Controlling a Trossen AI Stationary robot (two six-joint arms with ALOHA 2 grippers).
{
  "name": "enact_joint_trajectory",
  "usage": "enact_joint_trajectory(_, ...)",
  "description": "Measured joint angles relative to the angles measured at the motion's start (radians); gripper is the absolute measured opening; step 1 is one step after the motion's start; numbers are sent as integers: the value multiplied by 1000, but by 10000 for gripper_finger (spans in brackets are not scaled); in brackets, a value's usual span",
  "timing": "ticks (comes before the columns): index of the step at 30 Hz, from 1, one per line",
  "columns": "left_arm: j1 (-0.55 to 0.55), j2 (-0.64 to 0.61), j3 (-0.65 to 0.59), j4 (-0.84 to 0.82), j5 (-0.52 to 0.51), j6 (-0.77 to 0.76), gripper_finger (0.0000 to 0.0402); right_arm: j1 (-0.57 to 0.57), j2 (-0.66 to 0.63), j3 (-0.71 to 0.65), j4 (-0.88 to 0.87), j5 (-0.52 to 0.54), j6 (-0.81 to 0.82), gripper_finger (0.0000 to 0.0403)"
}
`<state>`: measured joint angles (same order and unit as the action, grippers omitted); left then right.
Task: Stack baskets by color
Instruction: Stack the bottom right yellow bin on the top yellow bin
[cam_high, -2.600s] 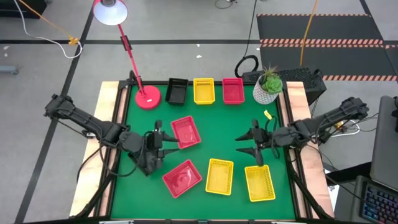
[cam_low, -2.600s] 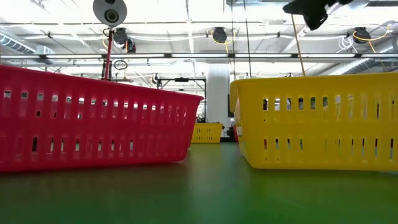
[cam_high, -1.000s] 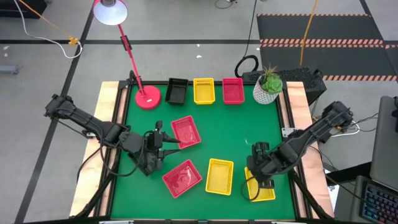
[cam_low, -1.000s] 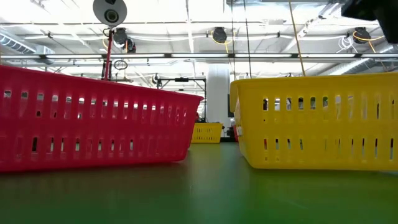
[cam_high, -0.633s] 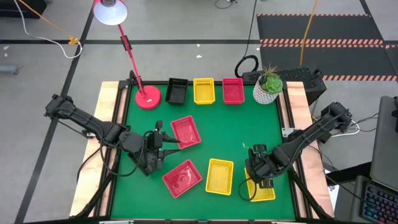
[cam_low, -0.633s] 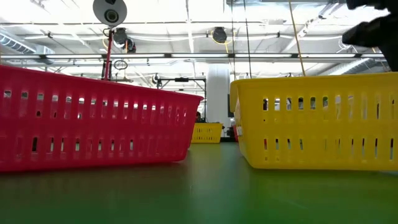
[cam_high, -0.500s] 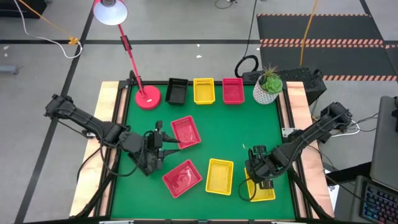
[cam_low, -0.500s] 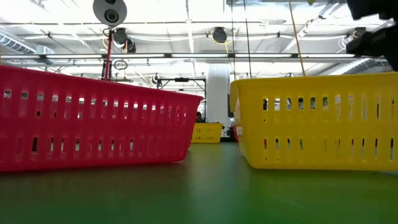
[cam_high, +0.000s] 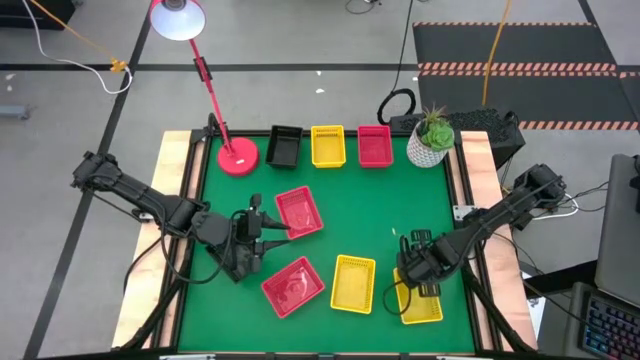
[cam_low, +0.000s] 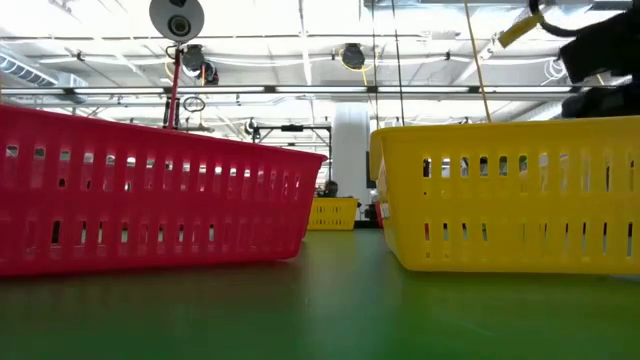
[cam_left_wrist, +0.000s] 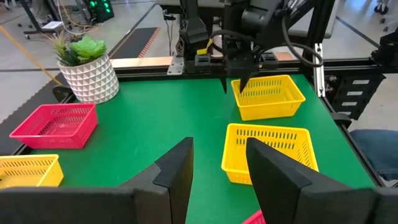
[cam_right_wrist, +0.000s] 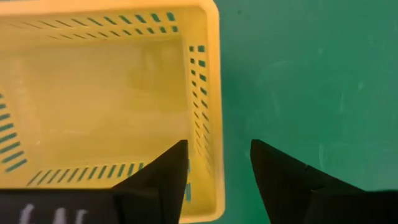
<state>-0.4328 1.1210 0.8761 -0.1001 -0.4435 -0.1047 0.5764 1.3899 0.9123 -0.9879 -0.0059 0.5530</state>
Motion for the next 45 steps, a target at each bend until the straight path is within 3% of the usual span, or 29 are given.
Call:
enact_joint_trajectory(15,0,0,0,0,0,0,152,-23,0,-38,35,-26,-24,59)
enact_joint_trajectory(45,0,0,0,0,0,0,152,-46,-21,-38,32,-72,-14,14)
